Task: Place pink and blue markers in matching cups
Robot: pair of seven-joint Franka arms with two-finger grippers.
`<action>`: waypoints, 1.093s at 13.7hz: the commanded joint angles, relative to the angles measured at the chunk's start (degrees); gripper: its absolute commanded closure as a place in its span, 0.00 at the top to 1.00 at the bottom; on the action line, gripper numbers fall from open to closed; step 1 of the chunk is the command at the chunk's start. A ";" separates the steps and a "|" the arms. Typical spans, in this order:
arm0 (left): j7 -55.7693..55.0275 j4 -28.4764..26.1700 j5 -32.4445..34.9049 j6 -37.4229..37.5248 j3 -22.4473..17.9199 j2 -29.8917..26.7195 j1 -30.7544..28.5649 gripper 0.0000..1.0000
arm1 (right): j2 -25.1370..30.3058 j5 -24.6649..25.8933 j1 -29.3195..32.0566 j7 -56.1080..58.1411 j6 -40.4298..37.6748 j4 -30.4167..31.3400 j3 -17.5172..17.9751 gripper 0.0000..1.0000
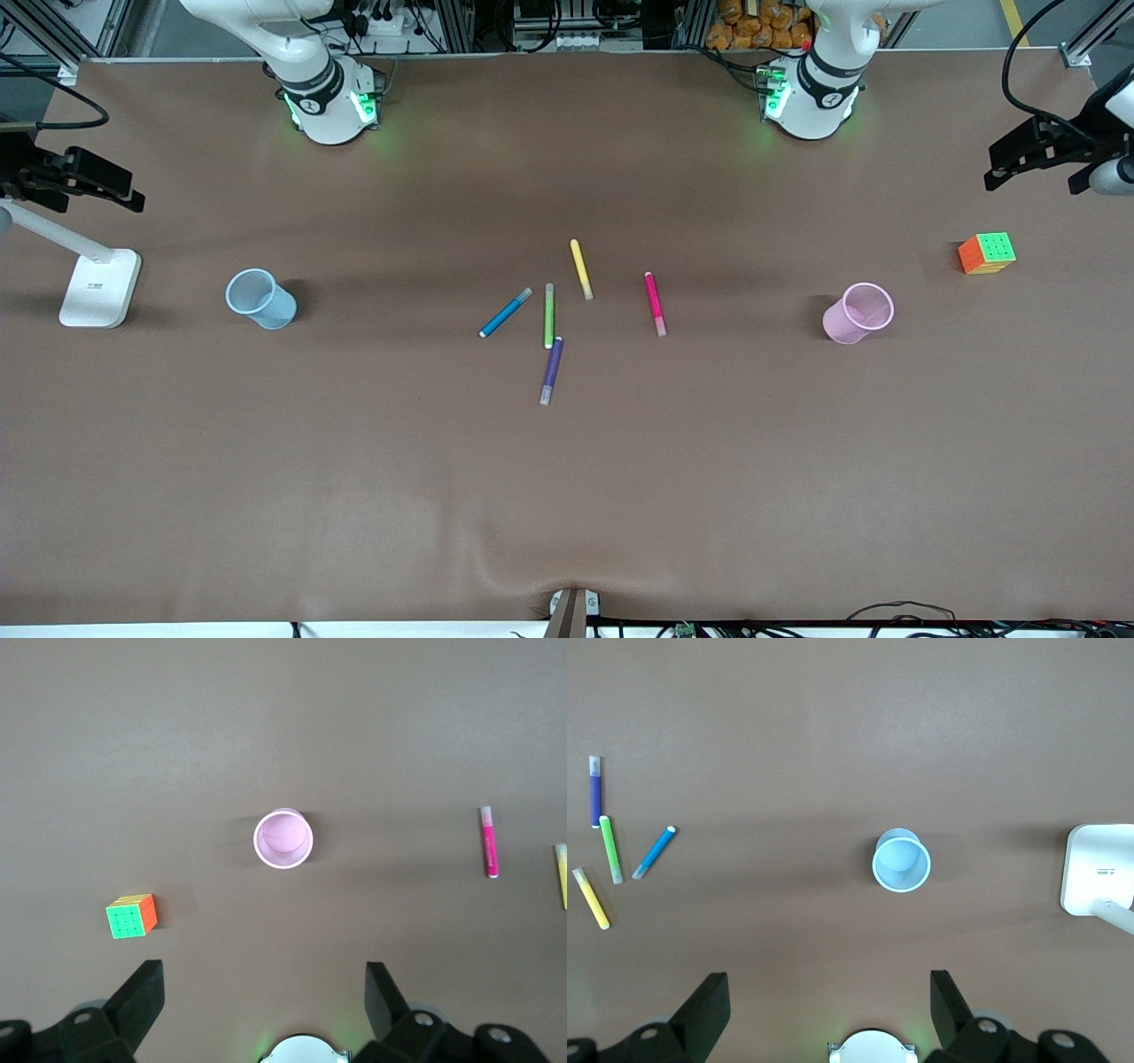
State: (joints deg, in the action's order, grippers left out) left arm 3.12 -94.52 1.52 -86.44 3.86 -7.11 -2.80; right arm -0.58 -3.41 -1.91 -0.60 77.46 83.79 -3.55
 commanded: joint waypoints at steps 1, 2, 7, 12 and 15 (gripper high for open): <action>-0.66 1.97 1.47 1.36 0.27 0.78 -0.01 1.00 | 1.19 1.13 0.24 0.51 -0.11 1.11 0.47 1.00; -0.65 2.93 1.55 1.45 0.09 0.96 -0.27 1.00 | 1.19 1.04 0.24 0.51 -0.11 1.11 0.47 1.00; -0.57 5.13 1.56 3.82 -0.35 2.63 -0.54 1.00 | 1.19 1.04 0.24 0.51 -0.20 1.20 0.47 1.00; -0.39 4.35 1.47 4.79 -0.44 2.54 -0.71 1.00 | 1.10 1.04 0.24 0.51 -0.29 1.29 0.47 1.00; -0.57 3.29 1.38 4.79 -0.44 2.54 -0.71 1.00 | 1.10 1.04 0.33 0.51 -0.29 1.38 0.47 1.00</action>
State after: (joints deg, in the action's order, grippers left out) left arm 3.00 -91.61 1.97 -82.67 3.28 -4.91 -3.33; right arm -0.58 -3.35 -1.91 -0.60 77.20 83.94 -3.51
